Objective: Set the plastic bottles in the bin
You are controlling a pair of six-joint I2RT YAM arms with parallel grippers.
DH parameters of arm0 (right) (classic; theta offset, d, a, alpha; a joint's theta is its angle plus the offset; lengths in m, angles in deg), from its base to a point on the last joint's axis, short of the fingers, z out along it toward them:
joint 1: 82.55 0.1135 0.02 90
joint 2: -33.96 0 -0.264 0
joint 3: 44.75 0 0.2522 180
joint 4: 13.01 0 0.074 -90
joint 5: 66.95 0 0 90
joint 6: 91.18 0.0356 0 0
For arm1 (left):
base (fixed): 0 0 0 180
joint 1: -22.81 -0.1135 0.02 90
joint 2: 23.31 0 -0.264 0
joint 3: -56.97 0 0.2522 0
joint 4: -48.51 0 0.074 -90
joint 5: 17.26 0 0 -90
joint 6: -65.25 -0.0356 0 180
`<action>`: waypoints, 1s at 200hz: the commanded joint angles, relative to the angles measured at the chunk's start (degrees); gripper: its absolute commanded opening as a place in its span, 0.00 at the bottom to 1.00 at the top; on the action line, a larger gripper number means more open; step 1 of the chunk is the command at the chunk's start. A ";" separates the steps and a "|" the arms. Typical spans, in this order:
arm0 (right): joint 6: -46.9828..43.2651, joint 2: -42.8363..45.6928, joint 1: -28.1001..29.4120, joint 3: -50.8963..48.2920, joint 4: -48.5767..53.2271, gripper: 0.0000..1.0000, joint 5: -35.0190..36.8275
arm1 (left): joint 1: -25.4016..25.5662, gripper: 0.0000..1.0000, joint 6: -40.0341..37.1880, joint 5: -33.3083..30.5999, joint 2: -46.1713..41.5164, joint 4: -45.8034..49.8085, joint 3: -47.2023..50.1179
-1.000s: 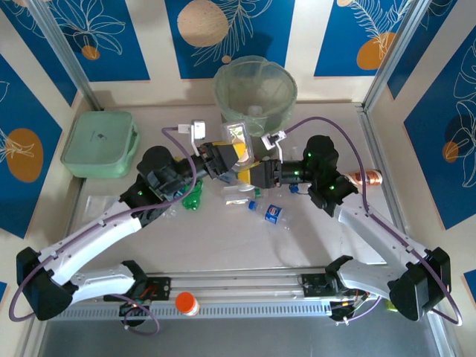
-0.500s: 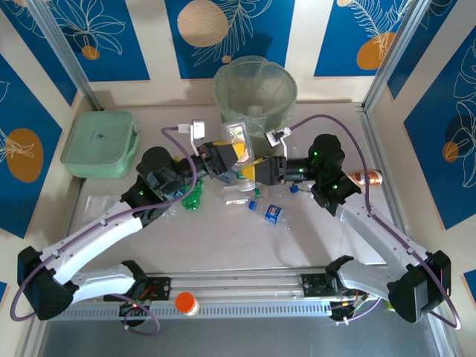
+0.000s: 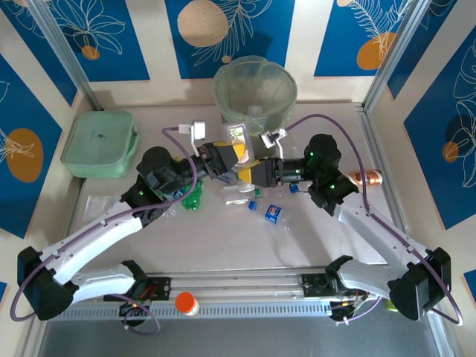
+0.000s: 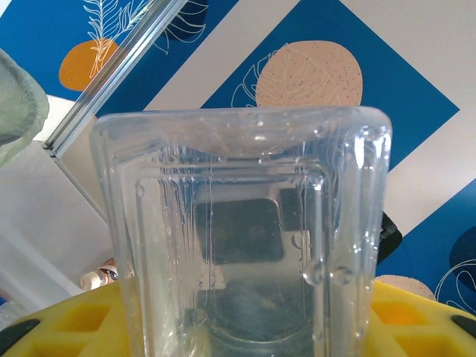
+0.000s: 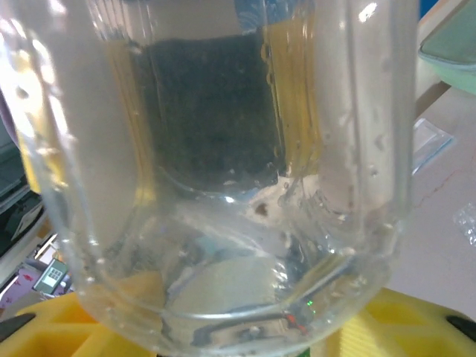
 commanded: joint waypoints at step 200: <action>-30.69 -12.45 -5.53 34.82 50.67 0.22 39.32 | -0.29 0.87 -35.04 -30.28 -12.13 50.97 -10.68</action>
